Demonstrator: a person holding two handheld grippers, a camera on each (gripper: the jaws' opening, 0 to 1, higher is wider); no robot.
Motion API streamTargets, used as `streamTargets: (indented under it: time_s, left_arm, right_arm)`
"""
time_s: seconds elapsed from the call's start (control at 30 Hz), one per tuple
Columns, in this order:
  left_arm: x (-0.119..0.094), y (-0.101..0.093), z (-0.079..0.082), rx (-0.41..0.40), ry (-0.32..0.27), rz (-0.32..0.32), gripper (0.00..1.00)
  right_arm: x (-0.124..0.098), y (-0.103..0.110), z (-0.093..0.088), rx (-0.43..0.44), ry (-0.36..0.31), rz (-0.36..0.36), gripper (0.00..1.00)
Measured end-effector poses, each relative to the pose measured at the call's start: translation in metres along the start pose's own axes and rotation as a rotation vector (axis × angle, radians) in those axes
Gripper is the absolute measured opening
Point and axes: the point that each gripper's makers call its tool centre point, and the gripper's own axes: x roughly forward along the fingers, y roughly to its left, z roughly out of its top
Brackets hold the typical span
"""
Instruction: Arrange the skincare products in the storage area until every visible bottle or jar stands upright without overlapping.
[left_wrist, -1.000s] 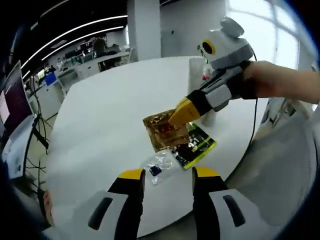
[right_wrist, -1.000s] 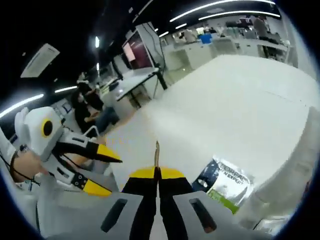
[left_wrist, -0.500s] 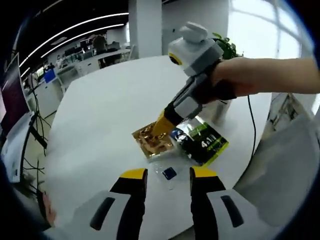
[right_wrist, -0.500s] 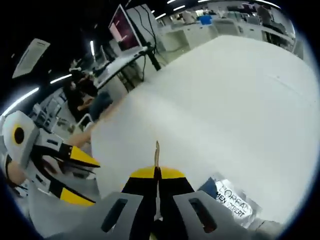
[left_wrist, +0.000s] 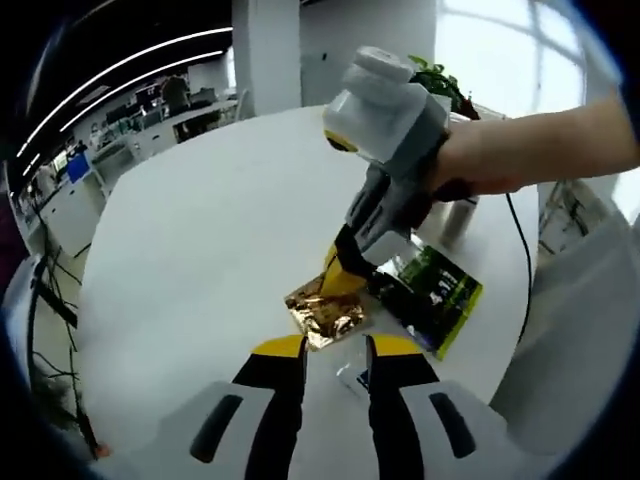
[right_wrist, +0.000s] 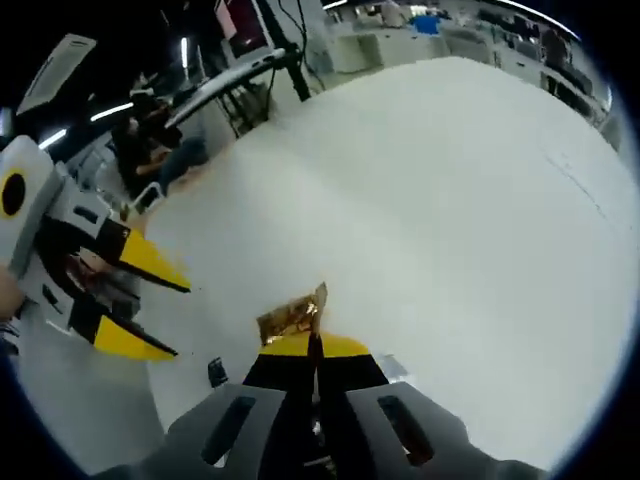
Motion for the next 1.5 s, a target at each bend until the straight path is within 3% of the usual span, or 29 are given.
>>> streamTargets:
  time_s: [0.1,0.37,0.47,0.63,1.03,1.23,1.37,1.5]
  left_arm:
    - [0.013,0.004,0.002,0.027,0.008,-0.022,0.24]
    - [0.041,0.005,0.000,0.113,0.019,-0.065,0.16]
    - [0.052,0.011,-0.007,0.166,0.047,-0.065,0.15]
    - [0.062,0.013,-0.013,0.184,0.062,-0.070,0.14]
    - [0.065,0.010,-0.014,0.188,0.073,-0.078,0.13]
    - [0.066,0.011,-0.017,0.158,0.076,-0.089,0.13]
    - [0.067,0.010,-0.016,0.183,0.073,-0.096,0.14]
    - [0.067,0.010,-0.016,0.180,0.074,-0.102,0.14]
  right_arm:
    - [0.004,-0.003,0.003,-0.087,0.018,-0.013,0.01]
    - [0.010,-0.010,0.006,-0.195,0.023,-0.012,0.01]
    - [0.011,-0.009,0.006,-0.231,0.029,-0.007,0.01]
    - [0.013,-0.006,0.004,-0.310,0.047,0.014,0.01]
    - [0.017,-0.005,-0.001,-0.300,0.055,0.016,0.01]
    - [0.015,-0.013,0.001,-0.338,0.029,-0.061,0.09]
    - [0.007,-0.018,0.003,-0.340,0.015,-0.123,0.12]
    - [-0.004,-0.025,0.014,-0.339,-0.051,-0.196,0.12]
